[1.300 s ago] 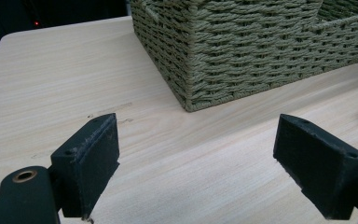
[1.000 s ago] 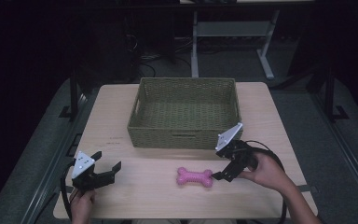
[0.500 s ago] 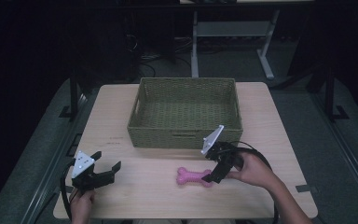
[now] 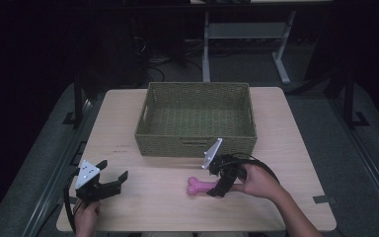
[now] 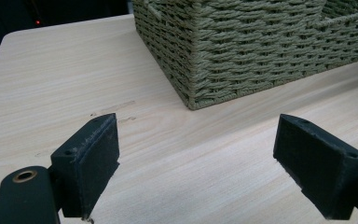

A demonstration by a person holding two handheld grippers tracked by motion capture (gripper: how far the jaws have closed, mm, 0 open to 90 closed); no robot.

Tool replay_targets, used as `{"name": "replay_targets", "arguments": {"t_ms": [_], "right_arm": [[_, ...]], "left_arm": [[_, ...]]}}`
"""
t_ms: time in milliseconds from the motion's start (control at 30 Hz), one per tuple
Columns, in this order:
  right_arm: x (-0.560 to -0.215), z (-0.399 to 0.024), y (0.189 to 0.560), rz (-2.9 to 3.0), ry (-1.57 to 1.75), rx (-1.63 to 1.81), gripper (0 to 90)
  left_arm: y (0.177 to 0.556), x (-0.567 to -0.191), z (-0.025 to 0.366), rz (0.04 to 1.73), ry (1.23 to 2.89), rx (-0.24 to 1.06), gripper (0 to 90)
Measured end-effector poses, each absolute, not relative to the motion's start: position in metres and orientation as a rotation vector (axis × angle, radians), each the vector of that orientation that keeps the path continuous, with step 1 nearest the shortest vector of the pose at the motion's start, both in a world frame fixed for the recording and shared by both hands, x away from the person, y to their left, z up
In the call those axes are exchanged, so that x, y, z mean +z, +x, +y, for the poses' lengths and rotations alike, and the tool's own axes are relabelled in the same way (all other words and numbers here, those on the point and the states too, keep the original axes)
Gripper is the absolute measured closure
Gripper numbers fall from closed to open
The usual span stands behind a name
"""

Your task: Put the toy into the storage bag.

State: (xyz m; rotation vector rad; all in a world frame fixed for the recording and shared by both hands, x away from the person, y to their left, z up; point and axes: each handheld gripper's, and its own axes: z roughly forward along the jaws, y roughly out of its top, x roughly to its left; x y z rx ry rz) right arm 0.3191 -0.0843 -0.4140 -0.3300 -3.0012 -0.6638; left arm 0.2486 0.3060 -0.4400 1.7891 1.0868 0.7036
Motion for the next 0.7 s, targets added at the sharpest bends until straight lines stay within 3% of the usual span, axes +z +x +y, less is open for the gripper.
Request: {"name": "replay_targets", "arguments": {"t_ms": [300,700], "right_arm": [[-0.423,-0.075,0.319,-3.023,-0.303,-0.624,24.6],[-0.428,-0.066,0.318,-3.054,-0.252,-0.601,37.0]], "left_arm": [[0.249,-0.44,0.306,1.086,1.788,0.701,13.9],[0.25,-0.441,0.307,1.088,1.783,0.693,13.8]]}}
